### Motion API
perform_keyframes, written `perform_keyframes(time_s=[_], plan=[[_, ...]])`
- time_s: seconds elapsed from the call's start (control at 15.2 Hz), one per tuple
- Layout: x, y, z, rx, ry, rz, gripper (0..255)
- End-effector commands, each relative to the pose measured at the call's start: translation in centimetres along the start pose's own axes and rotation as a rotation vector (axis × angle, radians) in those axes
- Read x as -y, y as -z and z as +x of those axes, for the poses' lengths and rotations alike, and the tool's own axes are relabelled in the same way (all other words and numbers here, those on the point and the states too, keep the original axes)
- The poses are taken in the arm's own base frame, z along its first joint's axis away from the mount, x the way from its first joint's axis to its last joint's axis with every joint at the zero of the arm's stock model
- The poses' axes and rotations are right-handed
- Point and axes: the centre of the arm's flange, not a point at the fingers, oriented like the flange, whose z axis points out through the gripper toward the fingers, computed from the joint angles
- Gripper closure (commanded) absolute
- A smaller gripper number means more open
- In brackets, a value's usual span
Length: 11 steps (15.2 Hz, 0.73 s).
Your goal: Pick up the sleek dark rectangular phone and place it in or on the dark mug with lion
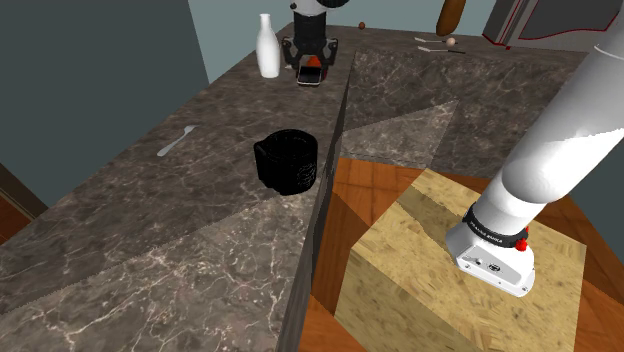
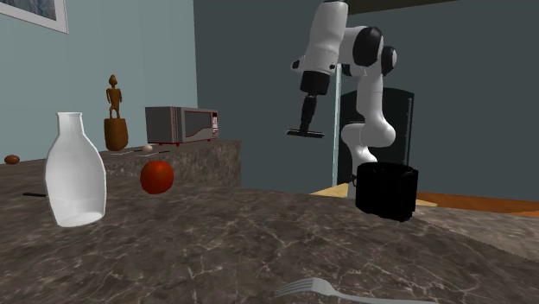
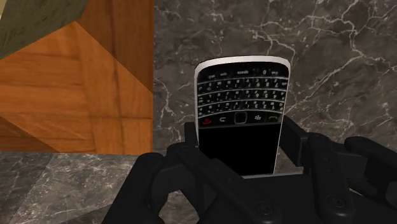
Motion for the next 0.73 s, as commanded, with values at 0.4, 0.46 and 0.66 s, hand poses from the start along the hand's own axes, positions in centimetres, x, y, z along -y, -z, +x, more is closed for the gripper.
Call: perform_keyframes(time_s=[0.4,0.46,0.66], plan=[[1.7,2.3,-10.4,0.000,-0.001,-0.001,255],[2.0,2.6,-11.6,0.000,-0.001,-0.001,255],[2.7,3.5,-15.4,0.000,-0.001,-0.001,255]])
